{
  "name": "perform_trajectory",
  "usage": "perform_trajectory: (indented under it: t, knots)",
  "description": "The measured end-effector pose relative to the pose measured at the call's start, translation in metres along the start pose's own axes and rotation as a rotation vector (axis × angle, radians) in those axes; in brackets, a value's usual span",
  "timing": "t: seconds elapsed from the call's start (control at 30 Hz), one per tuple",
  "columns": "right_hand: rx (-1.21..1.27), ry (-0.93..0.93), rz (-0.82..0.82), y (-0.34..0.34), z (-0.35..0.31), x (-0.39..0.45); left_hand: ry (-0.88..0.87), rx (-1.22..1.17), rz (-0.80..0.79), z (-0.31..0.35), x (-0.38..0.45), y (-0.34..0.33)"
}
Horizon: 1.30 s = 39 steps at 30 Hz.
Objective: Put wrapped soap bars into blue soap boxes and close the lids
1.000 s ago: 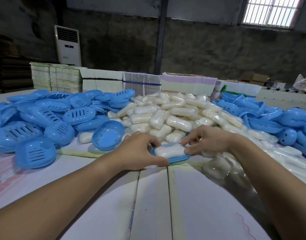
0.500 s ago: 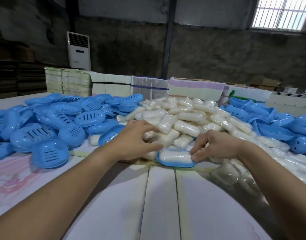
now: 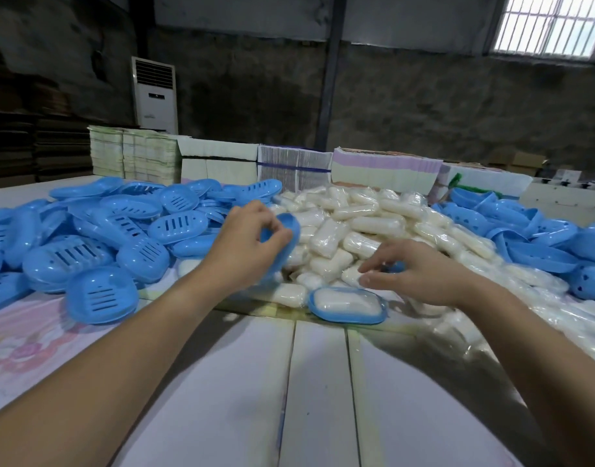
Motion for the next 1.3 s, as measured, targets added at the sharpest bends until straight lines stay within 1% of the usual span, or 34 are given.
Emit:
perform_trajectory:
  t: [0.07, 0.13, 0.27, 0.37, 0.43, 0.53, 0.6, 0.63, 0.7, 0.77, 0.83, 0.9, 0.97, 1.07, 1.17, 1.2, 1.23, 1.3]
  knots:
    - [0.025, 0.046, 0.053, -0.005, -0.018, 0.001, -0.023, -0.266, -0.010, 0.026, -0.009, -0.005]
    - [0.096, 0.049, 0.074, -0.014, -0.033, -0.001, -0.013, -0.433, -0.037, 0.044, -0.019, -0.014]
    - [0.407, -0.048, 0.088, -0.026, -0.045, -0.004, 0.019, -0.573, -0.061, 0.058, -0.028, -0.024]
    - [0.684, -0.052, 0.117, -0.026, -0.047, -0.004, 0.026, -0.644, -0.060, 0.061, -0.028, -0.022]
    - [0.804, -0.046, 0.147, -0.025, -0.044, -0.004, 0.009, -0.670, -0.077, 0.063, -0.028, -0.022]
    - [0.898, -0.036, 0.172, -0.024, -0.041, -0.004, 0.065, -0.815, -0.127, 0.059, -0.029, -0.031]
    - [0.868, -0.017, 0.176, -0.017, -0.038, -0.003, 0.162, -0.924, -0.152, 0.053, -0.029, -0.037]
    - [0.808, -0.012, 0.182, -0.011, -0.035, -0.002, 0.210, -0.927, -0.132, 0.047, -0.028, -0.037]
    - [0.590, -0.020, 0.190, 0.002, -0.024, -0.001, 0.285, -0.817, -0.034, 0.029, -0.022, -0.032]
    - [0.349, -0.021, 0.134, 0.009, -0.011, -0.001, 0.261, -0.635, 0.018, 0.017, -0.018, -0.025]
    - [0.189, -0.027, -0.008, 0.002, 0.001, -0.003, 0.175, -0.483, -0.036, 0.017, -0.019, -0.028]
    - [0.092, -0.038, -0.149, -0.011, 0.008, -0.007, 0.104, -0.344, -0.128, 0.018, -0.023, -0.037]
    - [0.053, -0.047, -0.238, -0.024, 0.012, -0.010, 0.032, -0.202, -0.201, 0.021, -0.027, -0.047]
    - [0.057, -0.050, -0.260, -0.033, 0.015, -0.010, 0.026, -0.118, -0.328, 0.017, -0.032, -0.058]
    - [0.080, -0.031, -0.257, -0.034, 0.012, -0.010, -0.041, 0.005, -0.568, 0.013, -0.047, -0.073]
    - [0.091, -0.022, -0.250, -0.034, 0.010, -0.009, -0.071, 0.036, -0.625, 0.014, -0.052, -0.076]
    - [0.102, -0.012, -0.242, -0.034, 0.009, -0.009, -0.094, 0.053, -0.646, 0.014, -0.054, -0.076]
    - [0.102, 0.006, -0.239, -0.035, 0.006, -0.008, -0.130, 0.068, -0.613, 0.014, -0.051, -0.073]
Point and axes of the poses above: each hand's wrist, its own x-axis towards the middle knuckle, its own y-axis out of the back of the hand, z = x × y, the point moved 9 cm from there along x, towards the middle knuckle, and after that the axes turned 9 degrees about z, right-handed, at the moved point
